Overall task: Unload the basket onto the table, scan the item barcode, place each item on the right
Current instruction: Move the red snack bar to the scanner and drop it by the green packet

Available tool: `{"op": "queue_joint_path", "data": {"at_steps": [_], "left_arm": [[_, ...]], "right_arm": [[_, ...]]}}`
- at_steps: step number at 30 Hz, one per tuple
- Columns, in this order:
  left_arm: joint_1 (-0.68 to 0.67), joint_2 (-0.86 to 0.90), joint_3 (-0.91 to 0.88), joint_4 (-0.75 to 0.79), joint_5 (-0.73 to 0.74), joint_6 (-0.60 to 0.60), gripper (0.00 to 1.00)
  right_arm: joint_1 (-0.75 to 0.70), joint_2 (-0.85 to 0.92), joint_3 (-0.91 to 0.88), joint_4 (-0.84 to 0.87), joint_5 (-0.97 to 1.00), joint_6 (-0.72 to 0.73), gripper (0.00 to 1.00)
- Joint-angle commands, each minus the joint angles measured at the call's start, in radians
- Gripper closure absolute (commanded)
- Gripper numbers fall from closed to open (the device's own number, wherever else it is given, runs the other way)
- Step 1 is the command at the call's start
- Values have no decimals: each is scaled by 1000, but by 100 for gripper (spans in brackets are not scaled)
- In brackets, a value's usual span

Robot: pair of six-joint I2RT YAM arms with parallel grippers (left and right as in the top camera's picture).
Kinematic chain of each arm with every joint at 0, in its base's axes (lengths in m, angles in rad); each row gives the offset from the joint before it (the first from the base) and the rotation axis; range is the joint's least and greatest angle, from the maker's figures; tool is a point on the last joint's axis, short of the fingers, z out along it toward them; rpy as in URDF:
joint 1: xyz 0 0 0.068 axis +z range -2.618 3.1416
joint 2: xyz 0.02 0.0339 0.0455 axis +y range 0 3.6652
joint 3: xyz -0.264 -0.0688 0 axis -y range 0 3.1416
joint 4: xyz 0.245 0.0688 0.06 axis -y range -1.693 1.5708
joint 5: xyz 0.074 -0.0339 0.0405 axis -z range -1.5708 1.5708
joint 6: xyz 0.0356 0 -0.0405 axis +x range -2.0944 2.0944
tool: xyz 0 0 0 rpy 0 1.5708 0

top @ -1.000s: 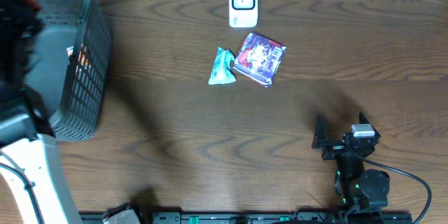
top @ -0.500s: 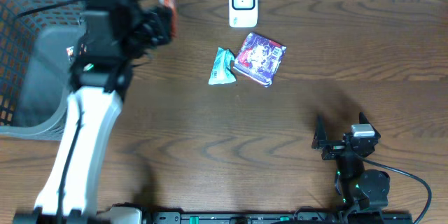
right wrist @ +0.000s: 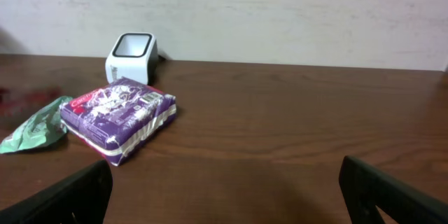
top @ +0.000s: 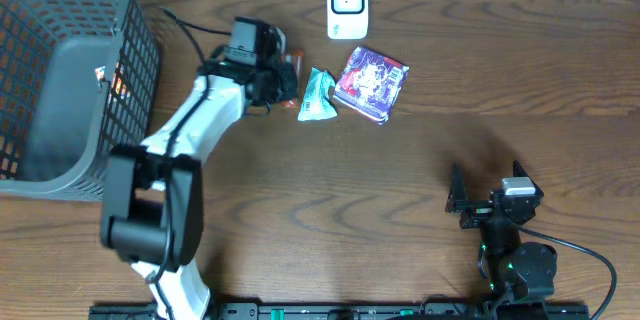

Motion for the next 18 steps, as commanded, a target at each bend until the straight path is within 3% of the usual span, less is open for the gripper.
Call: {"op": "queue_joint_path", "data": {"at_steps": [1, 3, 6, 7, 11, 13, 18], "left_arm": [[-2, 11, 9, 4, -13, 10, 55], [-1, 0, 9, 10, -13, 2, 54], [3, -41, 19, 31, -5, 3, 30], [6, -65, 32, 39, -5, 3, 27], [27, -185, 67, 113, -6, 3, 25], [47, -269, 69, 195, -6, 3, 20], [137, -452, 69, 403, -6, 3, 20]], "right_arm": [[-2, -4, -2, -4, -1, -11, 1], [-2, -4, -2, -4, -1, -11, 1], [-2, -4, -2, -4, -1, -11, 1], [-2, -4, -2, -4, -1, -11, 1], [-2, -4, -2, -4, -1, -11, 1], [-2, -4, -2, -4, -1, -11, 1], [-2, -4, -2, -4, -1, -11, 1]]}}
